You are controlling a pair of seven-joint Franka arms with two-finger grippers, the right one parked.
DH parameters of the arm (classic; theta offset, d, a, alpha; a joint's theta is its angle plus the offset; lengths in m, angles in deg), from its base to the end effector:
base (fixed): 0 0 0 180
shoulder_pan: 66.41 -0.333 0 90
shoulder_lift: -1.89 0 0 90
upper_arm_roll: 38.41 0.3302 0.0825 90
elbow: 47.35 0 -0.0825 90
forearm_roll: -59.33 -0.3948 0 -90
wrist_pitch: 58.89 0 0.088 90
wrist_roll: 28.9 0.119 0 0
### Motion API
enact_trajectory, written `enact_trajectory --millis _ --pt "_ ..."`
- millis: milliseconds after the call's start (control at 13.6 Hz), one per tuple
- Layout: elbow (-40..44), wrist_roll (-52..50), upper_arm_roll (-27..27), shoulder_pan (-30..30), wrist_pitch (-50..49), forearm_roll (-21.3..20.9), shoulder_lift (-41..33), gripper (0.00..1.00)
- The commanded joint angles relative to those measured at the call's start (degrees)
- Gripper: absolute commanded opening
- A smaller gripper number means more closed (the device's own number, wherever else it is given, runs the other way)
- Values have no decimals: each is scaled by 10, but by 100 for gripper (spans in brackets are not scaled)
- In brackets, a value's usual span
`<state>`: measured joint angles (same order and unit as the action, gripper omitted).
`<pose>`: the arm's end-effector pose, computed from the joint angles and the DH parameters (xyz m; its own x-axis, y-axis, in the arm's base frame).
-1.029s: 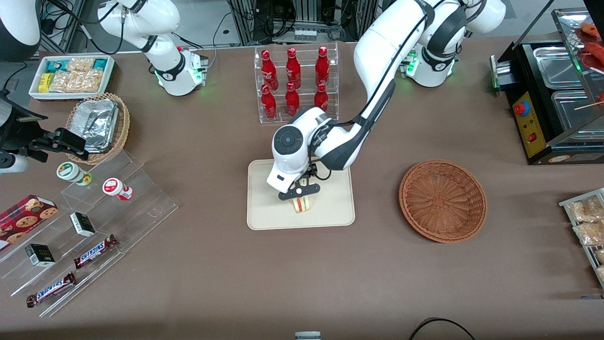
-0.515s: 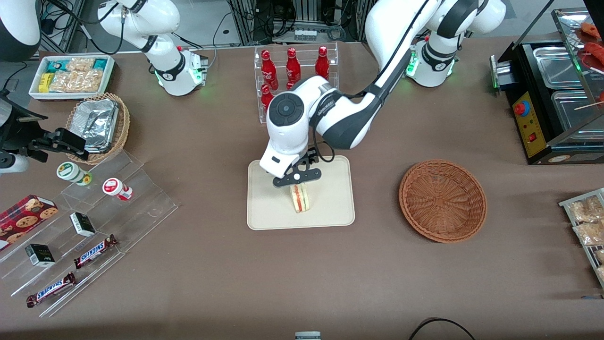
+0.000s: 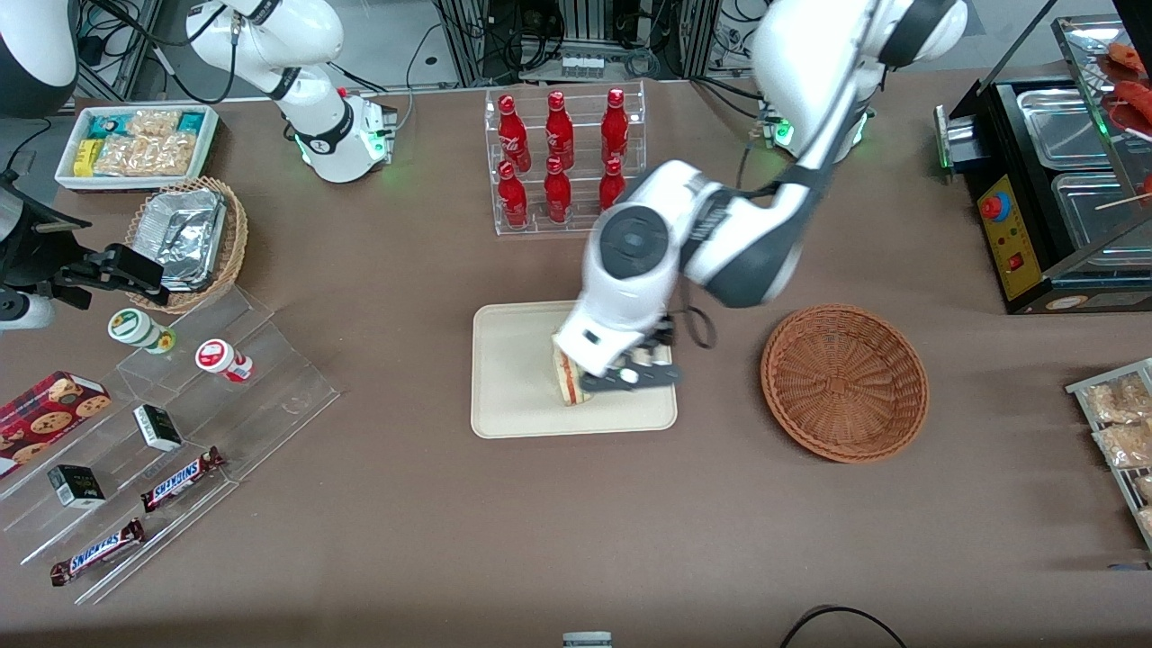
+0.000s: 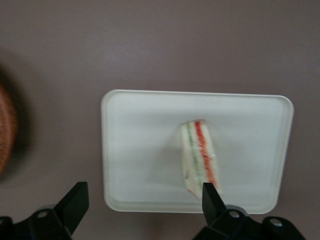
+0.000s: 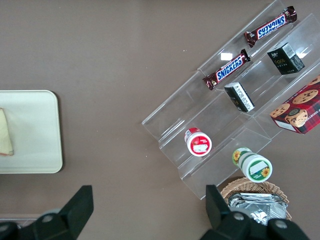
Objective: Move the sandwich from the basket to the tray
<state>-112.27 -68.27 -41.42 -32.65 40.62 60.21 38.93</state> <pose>0.6070 -0.4420 0.4236 0.9964 0.0577 -0.0622 0.0584 -0.9982 0.0093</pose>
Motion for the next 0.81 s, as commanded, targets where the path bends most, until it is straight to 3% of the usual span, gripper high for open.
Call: enact_trajectory --millis 0,368,735 --pt "-83 101 -4 -57 -12 0 -67 100" --pt "-133 300 -3 -167 -76 -2 -140 100" --pt "-227 400 -3 -240 -78 -4 -249 100"
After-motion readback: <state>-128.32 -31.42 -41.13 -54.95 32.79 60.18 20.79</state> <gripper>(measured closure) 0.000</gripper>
